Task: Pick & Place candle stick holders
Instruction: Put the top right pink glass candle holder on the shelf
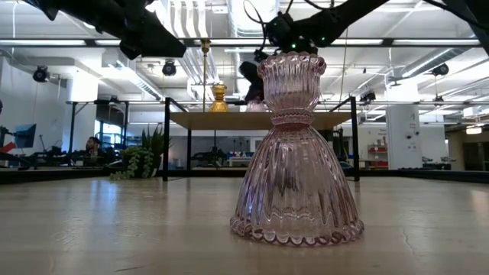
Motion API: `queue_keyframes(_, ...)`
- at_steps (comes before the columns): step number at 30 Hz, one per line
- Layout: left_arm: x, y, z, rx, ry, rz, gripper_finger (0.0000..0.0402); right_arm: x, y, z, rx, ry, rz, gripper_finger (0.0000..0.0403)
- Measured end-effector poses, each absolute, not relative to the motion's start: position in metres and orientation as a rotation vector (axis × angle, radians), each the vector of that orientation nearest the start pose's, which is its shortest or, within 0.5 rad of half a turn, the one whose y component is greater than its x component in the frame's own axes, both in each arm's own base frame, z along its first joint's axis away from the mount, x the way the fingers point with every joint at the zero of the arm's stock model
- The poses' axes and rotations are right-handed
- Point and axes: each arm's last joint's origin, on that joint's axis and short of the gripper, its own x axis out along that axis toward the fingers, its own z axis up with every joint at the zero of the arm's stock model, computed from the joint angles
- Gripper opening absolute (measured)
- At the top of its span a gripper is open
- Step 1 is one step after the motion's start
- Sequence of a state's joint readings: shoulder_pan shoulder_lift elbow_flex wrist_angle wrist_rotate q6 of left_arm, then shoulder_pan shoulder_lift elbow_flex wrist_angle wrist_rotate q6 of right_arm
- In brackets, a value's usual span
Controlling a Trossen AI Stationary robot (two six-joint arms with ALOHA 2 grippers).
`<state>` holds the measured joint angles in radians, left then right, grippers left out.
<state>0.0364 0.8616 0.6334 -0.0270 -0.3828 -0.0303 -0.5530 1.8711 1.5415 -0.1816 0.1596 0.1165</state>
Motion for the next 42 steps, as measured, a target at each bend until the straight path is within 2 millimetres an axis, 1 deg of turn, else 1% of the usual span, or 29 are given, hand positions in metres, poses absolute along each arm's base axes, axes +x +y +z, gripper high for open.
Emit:
queue_keyframes(3, 0.1911, 0.0178, 0.2821, 0.016, 0.257, 0.42, 0.0138, 0.3688, -0.2334, 0.2853, 0.204, 0.468, -0.737, 0.012)
queue_keyframes(17, 0.1906, 0.0177, 0.2811, 0.021, 0.269, 0.418, 0.0138, 0.3655, -0.2386, 0.2826, 0.229, 0.475, -0.764, 0.012)
queue_keyframes(26, 0.1906, 0.0177, 0.2811, 0.021, 0.269, 0.416, 0.0138, 0.3644, -0.2386, 0.2807, 0.245, 0.494, -0.729, 0.012)
queue_keyframes(42, 0.1905, 0.0176, 0.2809, 0.022, 0.271, 0.416, 0.0138, 0.3617, -0.2405, 0.2788, 0.256, 0.512, -0.753, 0.012)
